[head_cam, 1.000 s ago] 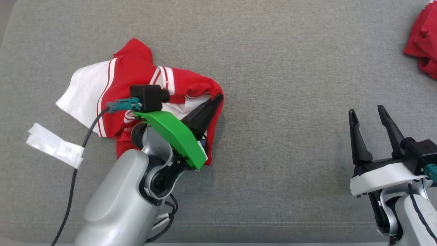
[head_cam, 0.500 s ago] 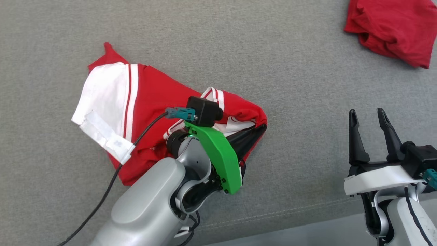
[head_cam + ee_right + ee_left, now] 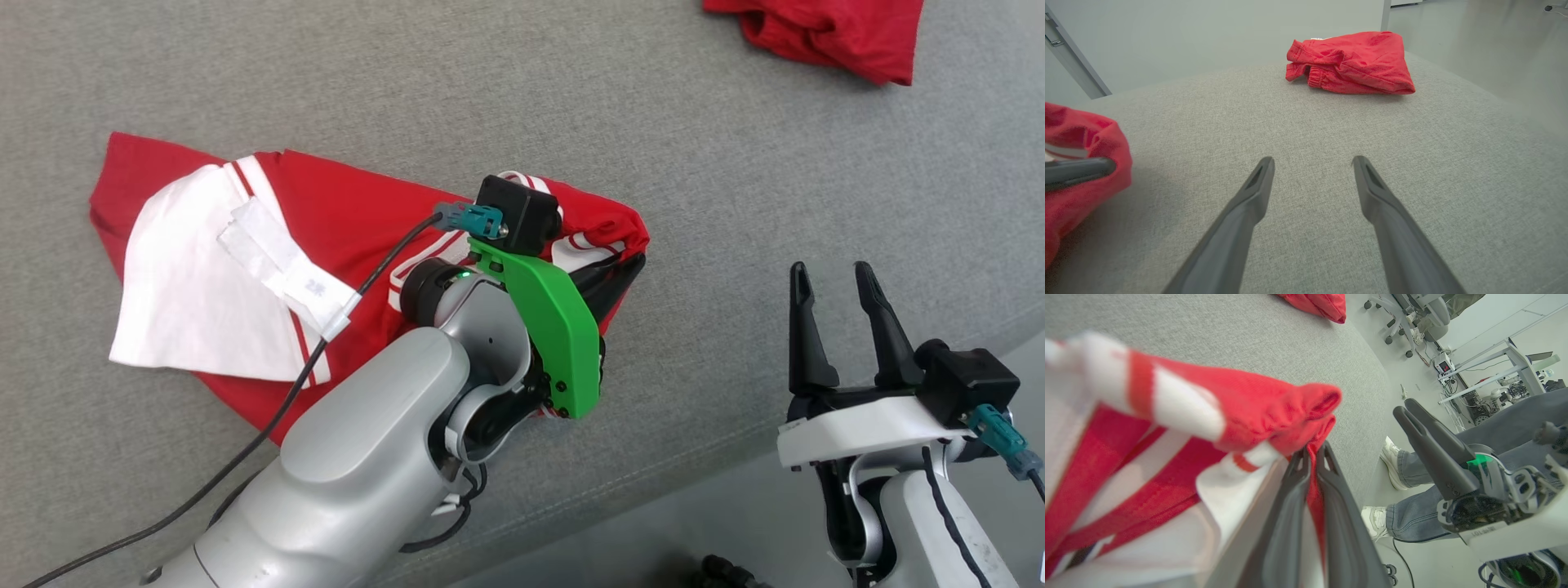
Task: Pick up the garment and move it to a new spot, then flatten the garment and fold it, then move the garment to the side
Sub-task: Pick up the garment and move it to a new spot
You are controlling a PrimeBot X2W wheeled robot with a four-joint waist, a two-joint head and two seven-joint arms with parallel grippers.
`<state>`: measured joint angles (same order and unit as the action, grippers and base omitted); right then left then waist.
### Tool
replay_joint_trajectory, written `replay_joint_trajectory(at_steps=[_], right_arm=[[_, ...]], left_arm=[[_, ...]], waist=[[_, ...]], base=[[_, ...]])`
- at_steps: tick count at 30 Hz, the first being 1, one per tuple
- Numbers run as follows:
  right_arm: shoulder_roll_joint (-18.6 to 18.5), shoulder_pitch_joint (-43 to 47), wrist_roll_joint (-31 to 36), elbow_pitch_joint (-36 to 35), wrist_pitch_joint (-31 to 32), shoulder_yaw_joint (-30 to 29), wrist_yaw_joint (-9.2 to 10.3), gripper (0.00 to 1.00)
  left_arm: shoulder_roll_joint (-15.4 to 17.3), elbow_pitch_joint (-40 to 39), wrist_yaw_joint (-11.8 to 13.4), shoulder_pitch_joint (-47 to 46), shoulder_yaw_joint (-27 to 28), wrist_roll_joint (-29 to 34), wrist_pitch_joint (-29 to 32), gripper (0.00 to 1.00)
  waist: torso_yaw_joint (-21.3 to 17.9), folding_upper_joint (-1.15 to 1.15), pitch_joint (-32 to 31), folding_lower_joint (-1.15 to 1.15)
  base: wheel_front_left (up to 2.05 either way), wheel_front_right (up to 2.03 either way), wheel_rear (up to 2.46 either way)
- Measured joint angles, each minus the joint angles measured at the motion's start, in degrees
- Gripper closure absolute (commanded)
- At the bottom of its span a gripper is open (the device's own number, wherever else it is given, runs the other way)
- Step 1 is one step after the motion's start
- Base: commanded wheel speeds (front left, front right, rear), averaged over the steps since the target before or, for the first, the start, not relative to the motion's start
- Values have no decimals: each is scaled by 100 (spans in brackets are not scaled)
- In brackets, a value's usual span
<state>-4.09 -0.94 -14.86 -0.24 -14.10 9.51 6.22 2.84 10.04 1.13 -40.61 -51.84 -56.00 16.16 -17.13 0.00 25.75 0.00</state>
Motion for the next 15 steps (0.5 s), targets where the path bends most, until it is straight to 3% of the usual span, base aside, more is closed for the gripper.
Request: replay_joint_trajectory(at_steps=[11,12,13,14,15], right_arm=[[115,-506,-97,441,-33,385,-183,0],[125,-532,-98,443,-33,357,-183,0],[123,-563,-97,445,-33,324,-183,0],[123,-594,-97,444,-33,290,-183,0],[122,-619,-97,445,-33,258,-183,0]], left_arm=[[36,597,247,-209,130,109,-193,100],[46,602,246,-230,122,104,-227,89],[54,602,244,-257,112,81,-264,67],[55,602,242,-280,94,48,-303,53],[53,598,236,-291,64,5,-344,29]], waist=[[-865,0,390,0],[-941,0,404,0],[-1011,0,413,0],[-1075,0,417,0],[-1127,0,415,0]], base=[[0,0,0],[0,0,0],[0,0,0],[0,0,0],[0,0,0]])
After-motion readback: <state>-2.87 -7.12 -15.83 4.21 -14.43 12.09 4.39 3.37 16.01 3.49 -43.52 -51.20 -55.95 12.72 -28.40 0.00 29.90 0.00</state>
